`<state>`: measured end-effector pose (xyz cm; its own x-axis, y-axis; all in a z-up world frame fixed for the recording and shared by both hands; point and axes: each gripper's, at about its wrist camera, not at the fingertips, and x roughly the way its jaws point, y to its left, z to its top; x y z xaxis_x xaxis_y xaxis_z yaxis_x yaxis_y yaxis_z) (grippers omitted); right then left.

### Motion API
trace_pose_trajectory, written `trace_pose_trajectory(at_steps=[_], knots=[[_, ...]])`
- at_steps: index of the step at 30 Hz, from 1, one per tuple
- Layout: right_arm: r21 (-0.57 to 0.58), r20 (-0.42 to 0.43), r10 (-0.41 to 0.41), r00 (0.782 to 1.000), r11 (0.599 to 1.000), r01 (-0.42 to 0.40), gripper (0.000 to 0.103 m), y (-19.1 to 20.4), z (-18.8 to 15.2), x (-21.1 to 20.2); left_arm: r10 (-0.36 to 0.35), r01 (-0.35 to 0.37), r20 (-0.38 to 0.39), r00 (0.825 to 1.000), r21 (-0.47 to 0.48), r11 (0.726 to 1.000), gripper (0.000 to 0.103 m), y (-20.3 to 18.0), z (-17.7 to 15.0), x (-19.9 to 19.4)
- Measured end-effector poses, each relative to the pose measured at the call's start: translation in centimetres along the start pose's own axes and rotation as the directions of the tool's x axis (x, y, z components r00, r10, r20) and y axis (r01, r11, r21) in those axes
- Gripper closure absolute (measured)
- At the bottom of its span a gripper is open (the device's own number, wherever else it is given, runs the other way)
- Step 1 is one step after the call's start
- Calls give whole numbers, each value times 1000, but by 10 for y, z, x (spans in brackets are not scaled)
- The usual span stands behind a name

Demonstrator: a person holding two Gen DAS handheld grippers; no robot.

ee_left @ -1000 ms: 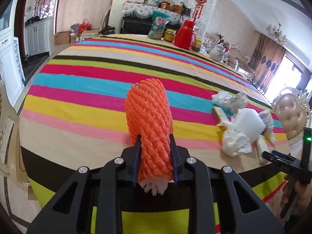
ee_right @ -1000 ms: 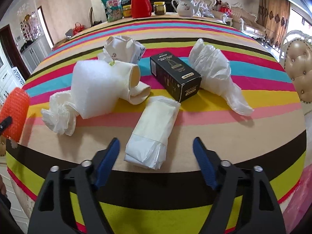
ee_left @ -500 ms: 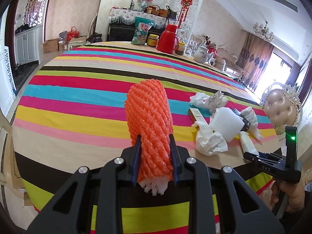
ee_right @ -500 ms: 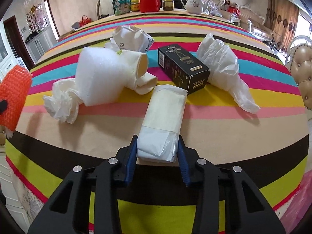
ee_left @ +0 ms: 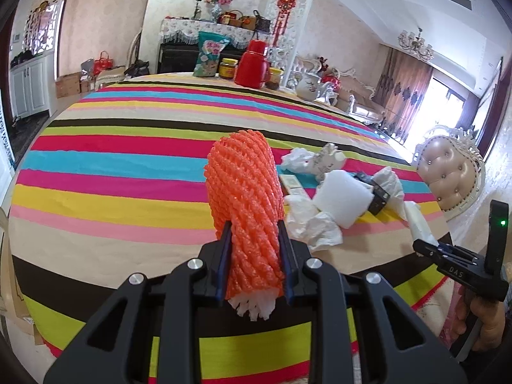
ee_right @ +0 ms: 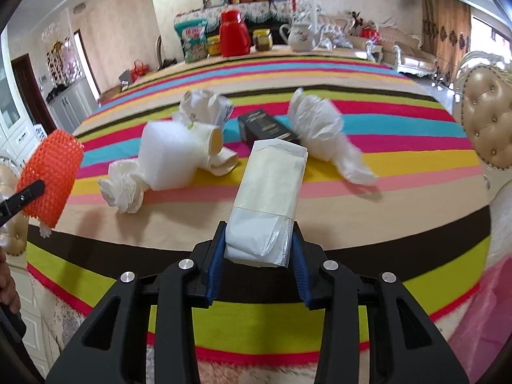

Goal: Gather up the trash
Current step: 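Carry the orange net and white paper packet over the pink wastebasket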

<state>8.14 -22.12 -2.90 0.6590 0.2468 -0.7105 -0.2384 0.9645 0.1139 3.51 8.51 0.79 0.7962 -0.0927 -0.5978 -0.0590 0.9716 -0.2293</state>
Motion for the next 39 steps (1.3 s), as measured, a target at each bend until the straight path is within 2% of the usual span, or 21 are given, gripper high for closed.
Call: trace_pose_trajectory(at_steps=[10, 21, 32, 39], knots=[[20, 112, -81, 990, 997, 80, 65, -30, -12, -55, -76, 74, 15, 997, 79, 994, 78, -46, 3, -4], [69, 173, -158, 972, 987, 148, 65, -65, -24, -100, -179, 173, 15, 984, 174, 969, 77, -109, 4, -7], [152, 173, -257, 951, 961, 232, 65, -114, -46, -124, -285, 280, -20, 958, 265, 923, 77, -177, 3, -1], [200, 164, -319, 934, 937, 285, 65, -147, -61, -137, -358, 360, -68, 931, 321, 876, 77, -228, -5, 7]])
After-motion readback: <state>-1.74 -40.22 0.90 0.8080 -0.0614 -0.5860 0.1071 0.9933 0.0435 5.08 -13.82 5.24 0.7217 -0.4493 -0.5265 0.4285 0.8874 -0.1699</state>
